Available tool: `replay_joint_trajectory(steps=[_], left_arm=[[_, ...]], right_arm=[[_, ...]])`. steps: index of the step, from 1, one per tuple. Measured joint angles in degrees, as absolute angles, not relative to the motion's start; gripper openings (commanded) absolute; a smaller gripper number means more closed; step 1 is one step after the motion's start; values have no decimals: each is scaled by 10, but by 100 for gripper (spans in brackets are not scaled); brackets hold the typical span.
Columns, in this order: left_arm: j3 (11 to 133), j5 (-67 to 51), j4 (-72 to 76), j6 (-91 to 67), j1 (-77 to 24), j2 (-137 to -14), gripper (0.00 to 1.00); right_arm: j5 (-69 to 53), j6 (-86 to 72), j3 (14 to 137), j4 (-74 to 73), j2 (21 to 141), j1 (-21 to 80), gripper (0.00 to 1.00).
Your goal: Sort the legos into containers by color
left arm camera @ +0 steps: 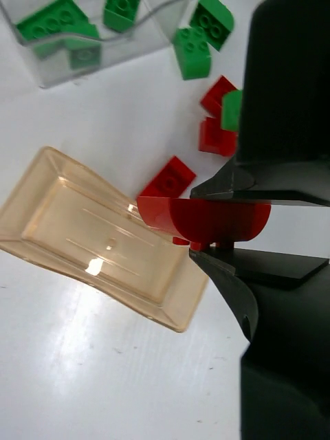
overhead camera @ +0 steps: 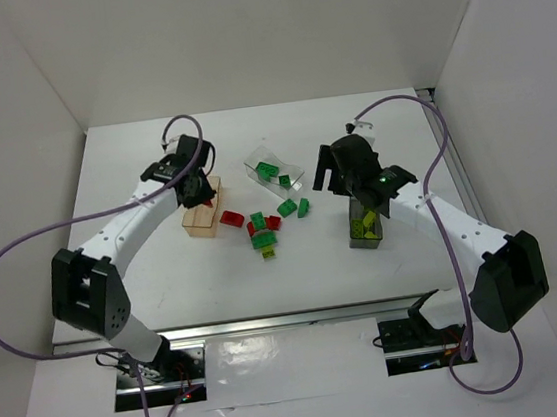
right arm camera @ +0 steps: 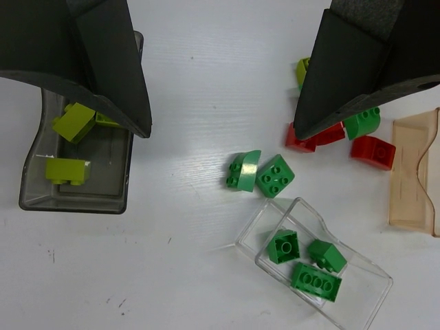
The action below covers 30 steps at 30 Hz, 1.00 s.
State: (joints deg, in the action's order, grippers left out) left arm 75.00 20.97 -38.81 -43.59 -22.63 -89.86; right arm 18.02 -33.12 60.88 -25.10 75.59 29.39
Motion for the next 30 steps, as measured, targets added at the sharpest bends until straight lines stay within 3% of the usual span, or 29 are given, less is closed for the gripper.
replay_joint_trajectory(steps=[2, 4, 5, 7, 8, 16, 18, 22, 30], left_arm=[[783, 210, -381, -422, -214, -927, 30], [807, 210, -378, -415, -204, -955, 53], [819, 209, -377, -408, -199, -971, 73], [835, 209, -373, -399, -192, -998, 80], [840, 208, -373, -397, -189, -1009, 81], [820, 203, -374, -403, -224, -985, 62], [799, 202, -374, -428, -255, -962, 66], [767, 206, -381, -509, -311, -943, 85], [777, 215, -406, -669, -317, -1016, 87]], right_arm=[[182, -331, 609, -252, 756, 294, 91], [183, -331, 609, -252, 756, 294, 91], [185, -331, 609, -252, 757, 294, 91], [187, -331, 610, -252, 759, 294, 91], [187, -331, 610, -253, 760, 294, 91], [190, -331, 612, -253, 765, 294, 91], [189, -331, 615, -253, 771, 294, 91], [186, -331, 616, -253, 785, 298, 91], [186, -329, 617, -253, 788, 304, 91]])
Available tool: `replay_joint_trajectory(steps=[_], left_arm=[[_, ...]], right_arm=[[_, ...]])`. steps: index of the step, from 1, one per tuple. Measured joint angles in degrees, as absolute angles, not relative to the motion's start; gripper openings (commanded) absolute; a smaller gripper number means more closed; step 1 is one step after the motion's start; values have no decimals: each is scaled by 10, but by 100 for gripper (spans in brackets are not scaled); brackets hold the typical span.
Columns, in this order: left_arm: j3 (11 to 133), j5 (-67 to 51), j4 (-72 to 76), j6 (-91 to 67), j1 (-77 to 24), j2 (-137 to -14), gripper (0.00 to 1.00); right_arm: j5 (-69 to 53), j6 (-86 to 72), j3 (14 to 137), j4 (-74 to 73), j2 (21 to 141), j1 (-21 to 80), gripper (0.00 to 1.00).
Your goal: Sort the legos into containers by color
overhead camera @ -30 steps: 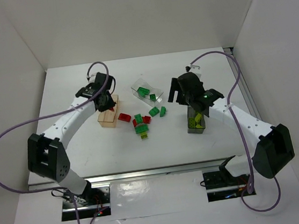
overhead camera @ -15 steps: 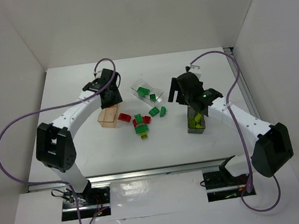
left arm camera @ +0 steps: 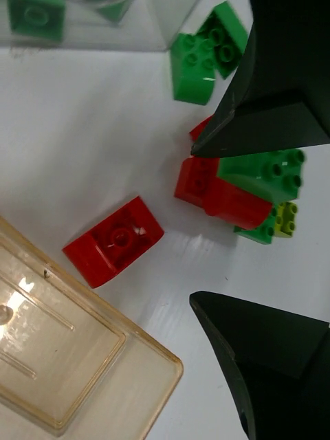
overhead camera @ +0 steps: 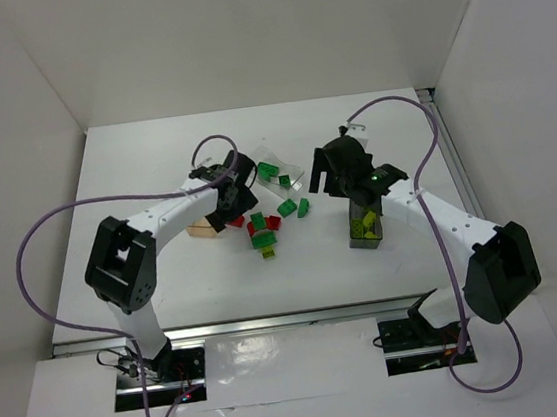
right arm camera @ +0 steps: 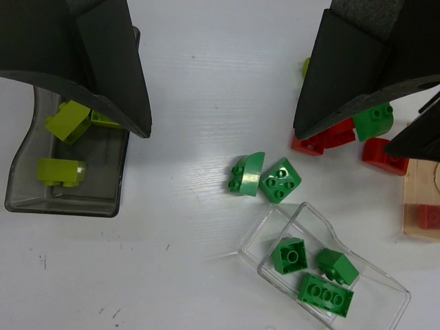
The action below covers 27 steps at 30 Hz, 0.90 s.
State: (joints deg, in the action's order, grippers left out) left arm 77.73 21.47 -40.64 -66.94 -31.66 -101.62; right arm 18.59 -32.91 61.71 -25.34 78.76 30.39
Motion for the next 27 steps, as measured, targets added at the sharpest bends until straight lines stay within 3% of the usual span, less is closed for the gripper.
replay_joint_trajectory(steps=[7, 15, 20, 27], left_arm=[[803, 244, -436, -773, -314, -1087, 83], [853, 260, -449, -843, -314, -1143, 71], [856, 263, -456, -860, -314, -1159, 48], [867, 264, -465, -854, -314, -1161, 30]], right_arm=[[186, -329, 617, -254, 788, 304, 91], [185, -324, 623, -254, 795, 304, 91], [184, -322, 624, -254, 796, 304, 91], [184, -322, 624, -258, 797, 309, 91]])
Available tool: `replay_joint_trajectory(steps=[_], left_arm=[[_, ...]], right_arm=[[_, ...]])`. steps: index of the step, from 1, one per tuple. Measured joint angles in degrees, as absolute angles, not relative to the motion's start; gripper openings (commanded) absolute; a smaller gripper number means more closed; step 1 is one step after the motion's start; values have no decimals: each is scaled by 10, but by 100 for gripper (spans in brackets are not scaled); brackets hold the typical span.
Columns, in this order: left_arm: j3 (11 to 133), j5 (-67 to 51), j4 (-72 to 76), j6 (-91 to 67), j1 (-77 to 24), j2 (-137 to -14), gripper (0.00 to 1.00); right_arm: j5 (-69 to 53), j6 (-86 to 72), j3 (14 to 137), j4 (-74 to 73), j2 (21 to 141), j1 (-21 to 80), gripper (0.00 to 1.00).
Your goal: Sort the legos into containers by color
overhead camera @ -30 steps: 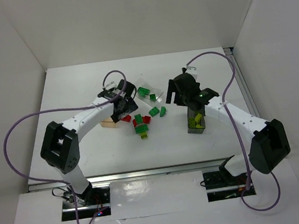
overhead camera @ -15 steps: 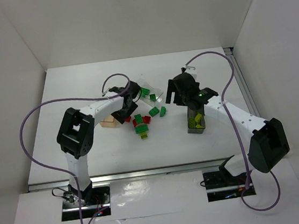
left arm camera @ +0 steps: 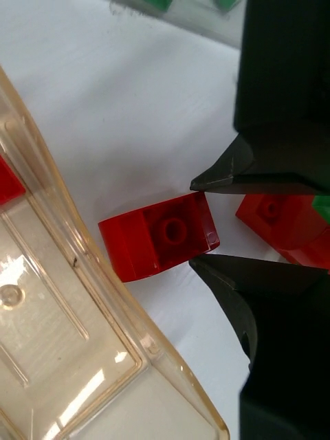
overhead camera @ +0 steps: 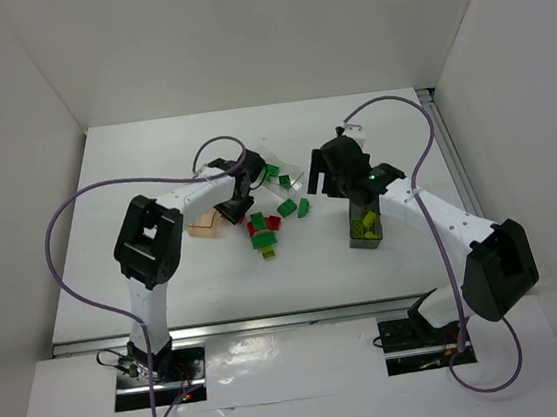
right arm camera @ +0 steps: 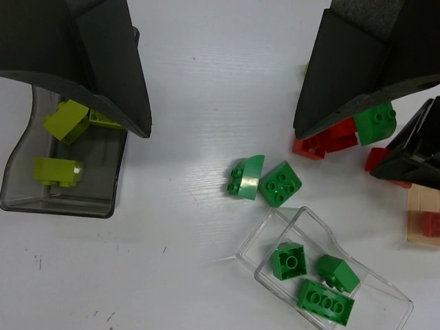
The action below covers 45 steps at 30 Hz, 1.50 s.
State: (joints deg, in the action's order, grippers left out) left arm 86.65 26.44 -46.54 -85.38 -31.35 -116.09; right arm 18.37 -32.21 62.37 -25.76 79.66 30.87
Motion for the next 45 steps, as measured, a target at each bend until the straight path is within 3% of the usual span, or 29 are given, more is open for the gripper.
replay_joint_trajectory(steps=[11, 21, 23, 24, 28, 35, 40, 45], left_arm=[[1029, 321, -484, -700, -336, -1170, 28], [949, 317, -494, -599, -245, -1124, 30], [926, 315, -494, -594, -233, -1114, 39], [917, 314, -494, -588, -230, -1110, 62], [898, 307, -492, -583, -235, -1107, 92], [886, 304, -475, -558, -266, -1060, 92], [886, 241, -418, -490, -309, -1020, 96], [879, 187, -408, -477, -333, -1017, 94]], right_arm=[[183, -321, 624, -259, 797, 309, 91], [181, -321, 624, -258, 797, 309, 91], [178, -321, 624, -259, 797, 311, 91], [177, -321, 624, -259, 797, 312, 91], [175, -321, 624, -259, 797, 314, 91], [176, -321, 624, -259, 797, 314, 91], [177, -321, 624, -259, 797, 314, 91], [183, -321, 624, -258, 797, 314, 91]])
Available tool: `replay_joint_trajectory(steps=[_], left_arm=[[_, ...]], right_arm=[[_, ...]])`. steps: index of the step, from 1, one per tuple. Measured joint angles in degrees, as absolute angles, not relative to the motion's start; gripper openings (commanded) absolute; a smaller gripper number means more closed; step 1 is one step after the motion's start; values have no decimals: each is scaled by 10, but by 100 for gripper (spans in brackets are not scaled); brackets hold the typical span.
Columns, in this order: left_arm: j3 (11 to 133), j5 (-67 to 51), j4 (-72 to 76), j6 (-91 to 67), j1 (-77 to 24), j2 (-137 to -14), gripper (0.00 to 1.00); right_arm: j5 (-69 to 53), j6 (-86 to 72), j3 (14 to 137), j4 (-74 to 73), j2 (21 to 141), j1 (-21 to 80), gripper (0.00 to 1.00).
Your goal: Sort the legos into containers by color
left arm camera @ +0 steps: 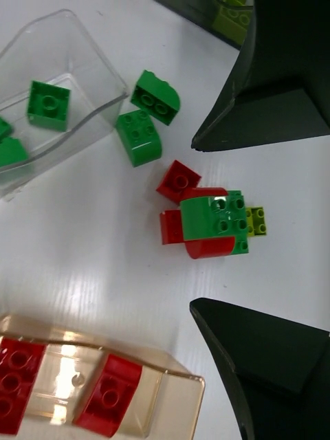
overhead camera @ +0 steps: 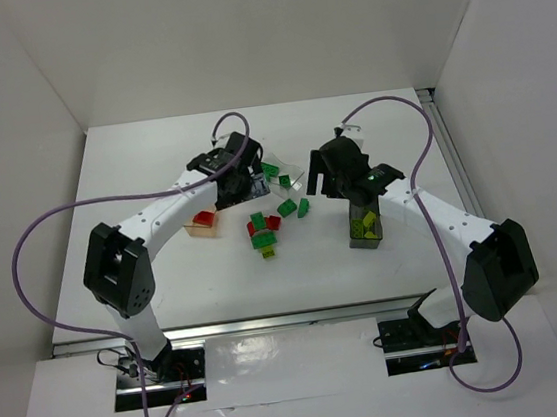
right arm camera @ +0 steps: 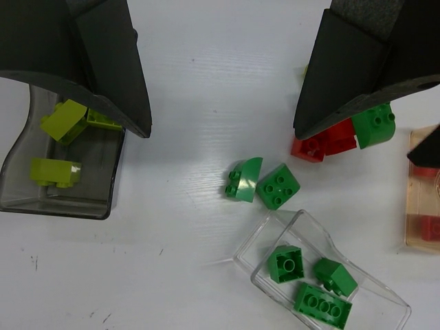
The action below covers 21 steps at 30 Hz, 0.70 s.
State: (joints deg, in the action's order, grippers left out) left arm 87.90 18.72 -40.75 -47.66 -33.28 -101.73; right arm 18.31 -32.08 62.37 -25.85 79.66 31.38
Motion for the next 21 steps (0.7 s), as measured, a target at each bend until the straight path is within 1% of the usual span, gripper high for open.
replay_joint_trajectory(steps=[1, 3, 9, 10, 14, 19, 21], left_arm=[[874, 182, -407, -482, -337, -1017, 94], [862, 177, -408, -488, -347, -1017, 89], [855, 170, -419, -501, -371, -1021, 83], [855, 168, -419, -501, -375, -1023, 79], [856, 166, -420, -513, -385, -1036, 72], [855, 167, -420, -515, -388, -1053, 70], [855, 169, -420, -516, -388, -1061, 65]], right_arm=[[184, -321, 624, -258, 797, 314, 91], [185, -321, 623, -258, 797, 314, 91], [188, -321, 623, -259, 797, 314, 93], [189, -321, 623, -258, 797, 314, 93], [189, -321, 623, -259, 796, 314, 93], [189, -321, 623, -259, 796, 314, 93], [189, -321, 623, -260, 796, 314, 93]])
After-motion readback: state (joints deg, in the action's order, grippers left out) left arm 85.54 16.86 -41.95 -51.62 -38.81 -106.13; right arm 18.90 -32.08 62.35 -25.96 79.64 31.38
